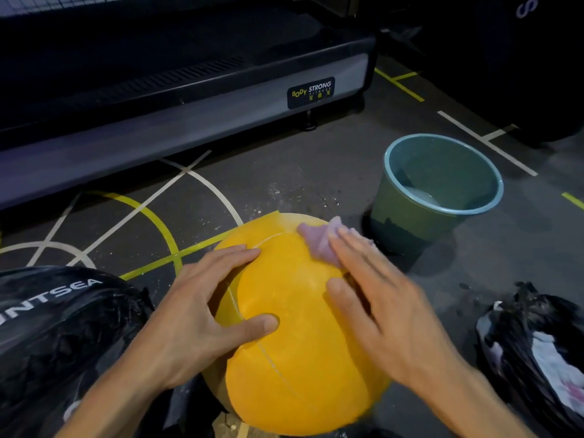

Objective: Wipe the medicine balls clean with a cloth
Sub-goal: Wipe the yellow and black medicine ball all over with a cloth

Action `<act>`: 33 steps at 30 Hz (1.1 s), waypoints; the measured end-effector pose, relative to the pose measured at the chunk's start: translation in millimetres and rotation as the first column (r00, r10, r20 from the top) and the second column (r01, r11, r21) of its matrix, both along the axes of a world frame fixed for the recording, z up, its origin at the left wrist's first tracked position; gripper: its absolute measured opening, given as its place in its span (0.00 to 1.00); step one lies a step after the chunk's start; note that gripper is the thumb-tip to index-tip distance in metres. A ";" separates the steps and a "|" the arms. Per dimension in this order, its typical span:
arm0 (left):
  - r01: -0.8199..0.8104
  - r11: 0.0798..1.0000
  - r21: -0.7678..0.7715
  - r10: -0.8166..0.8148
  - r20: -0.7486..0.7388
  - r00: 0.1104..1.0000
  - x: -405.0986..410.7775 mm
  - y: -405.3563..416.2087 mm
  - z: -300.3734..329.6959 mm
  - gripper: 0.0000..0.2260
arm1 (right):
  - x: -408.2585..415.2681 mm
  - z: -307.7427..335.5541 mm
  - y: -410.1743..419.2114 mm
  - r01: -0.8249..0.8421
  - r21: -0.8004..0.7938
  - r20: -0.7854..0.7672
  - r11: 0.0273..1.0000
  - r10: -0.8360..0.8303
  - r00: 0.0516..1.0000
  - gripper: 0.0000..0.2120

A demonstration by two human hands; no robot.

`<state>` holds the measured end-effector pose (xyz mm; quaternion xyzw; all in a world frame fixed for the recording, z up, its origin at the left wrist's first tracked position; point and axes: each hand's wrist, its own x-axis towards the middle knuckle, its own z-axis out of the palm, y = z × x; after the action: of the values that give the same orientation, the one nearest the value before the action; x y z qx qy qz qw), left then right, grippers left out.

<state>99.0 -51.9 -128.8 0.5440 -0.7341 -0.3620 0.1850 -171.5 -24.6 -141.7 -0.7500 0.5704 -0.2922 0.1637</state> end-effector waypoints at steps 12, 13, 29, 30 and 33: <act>0.316 0.941 0.118 -0.311 -0.061 0.949 30.9 -22.7 -1.6 0.39 | 9.3 -4.3 50.8 -0.235 -0.143 -0.239 0.961 0.197 0.951 0.32; 0.328 0.936 0.126 -0.324 -0.055 0.945 33.2 -25.6 -0.8 0.39 | 12.3 -5.4 50.9 -0.237 -0.142 -0.253 0.961 0.196 0.947 0.32; 0.436 0.859 0.268 -0.459 0.030 0.888 49.3 -49.1 9.5 0.34 | 21.7 1.8 7.4 -0.038 0.200 -0.084 0.979 0.056 0.995 0.30; 0.435 0.859 0.270 -0.458 0.022 0.889 48.1 -48.1 9.6 0.34 | 18.2 3.2 3.2 0.013 0.257 -0.054 0.966 0.001 0.999 0.32; 0.433 0.861 0.267 -0.456 0.031 0.889 47.1 -48.0 10.1 0.35 | 42.8 9.0 15.1 -0.054 0.267 -0.062 0.962 0.073 0.995 0.37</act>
<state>146.1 -99.9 -118.7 0.3953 -0.7951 -0.4598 -0.0088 -128.7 -9.6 -132.7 -0.7491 0.5856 -0.1808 0.2515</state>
